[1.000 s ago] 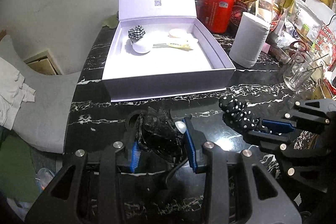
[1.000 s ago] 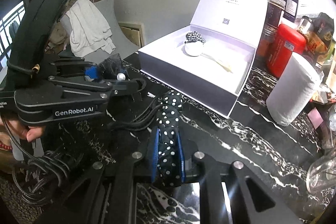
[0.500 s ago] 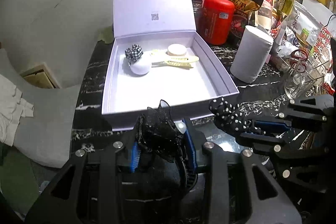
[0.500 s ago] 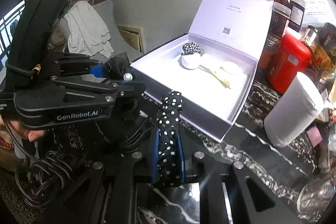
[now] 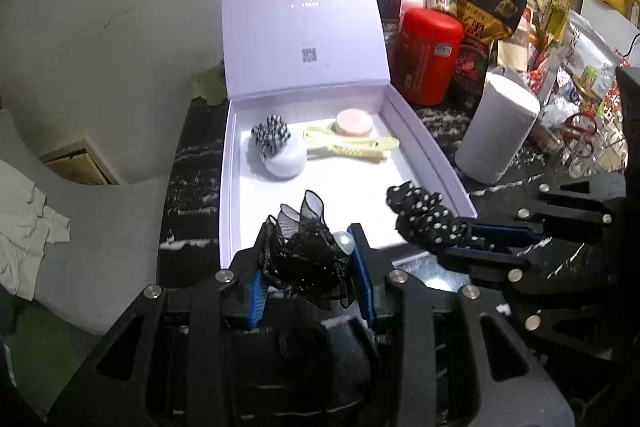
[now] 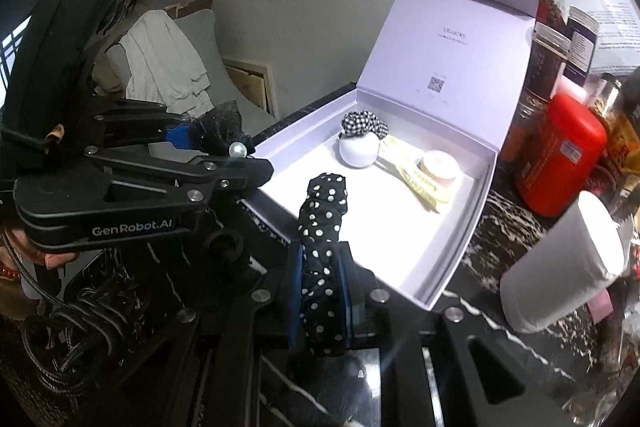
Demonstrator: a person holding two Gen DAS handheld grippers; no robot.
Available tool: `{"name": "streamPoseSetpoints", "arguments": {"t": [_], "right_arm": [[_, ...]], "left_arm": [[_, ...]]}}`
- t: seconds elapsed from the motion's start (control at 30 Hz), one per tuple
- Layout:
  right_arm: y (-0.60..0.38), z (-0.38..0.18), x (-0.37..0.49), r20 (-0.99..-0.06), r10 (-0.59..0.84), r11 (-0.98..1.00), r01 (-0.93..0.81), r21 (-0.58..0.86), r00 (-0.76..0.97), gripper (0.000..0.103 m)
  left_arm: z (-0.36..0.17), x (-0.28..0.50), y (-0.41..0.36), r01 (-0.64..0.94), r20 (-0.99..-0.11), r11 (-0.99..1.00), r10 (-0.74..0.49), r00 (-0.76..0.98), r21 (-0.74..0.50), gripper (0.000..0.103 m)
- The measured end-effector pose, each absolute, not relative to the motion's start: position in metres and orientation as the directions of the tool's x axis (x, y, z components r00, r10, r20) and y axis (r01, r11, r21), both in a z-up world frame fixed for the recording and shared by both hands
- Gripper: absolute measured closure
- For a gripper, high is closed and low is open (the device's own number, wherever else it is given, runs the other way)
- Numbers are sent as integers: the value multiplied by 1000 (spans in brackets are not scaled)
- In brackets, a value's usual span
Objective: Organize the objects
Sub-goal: 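Carry the mesh and polka-dot scrunchies with both grippers toward the white box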
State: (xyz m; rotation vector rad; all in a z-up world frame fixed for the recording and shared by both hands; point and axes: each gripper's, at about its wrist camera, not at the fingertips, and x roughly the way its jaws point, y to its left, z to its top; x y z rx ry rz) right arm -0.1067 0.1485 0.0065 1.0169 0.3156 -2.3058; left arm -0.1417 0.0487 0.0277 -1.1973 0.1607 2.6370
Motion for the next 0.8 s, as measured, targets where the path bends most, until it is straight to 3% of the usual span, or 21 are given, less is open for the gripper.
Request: {"name": "streamPoseSetpoints", "arguments": {"t": [0.6, 0.8], "right_arm": [[148, 38, -163, -688, -438, -781, 624, -26, -578, 88], [157, 43, -185, -673, -434, -805, 594, -8, -598, 88]], "left_arm": [[58, -194, 55, -254, -693, -966, 157, -703, 39, 69], [62, -216, 53, -228, -673, -974, 169, -720, -1, 69]]}}
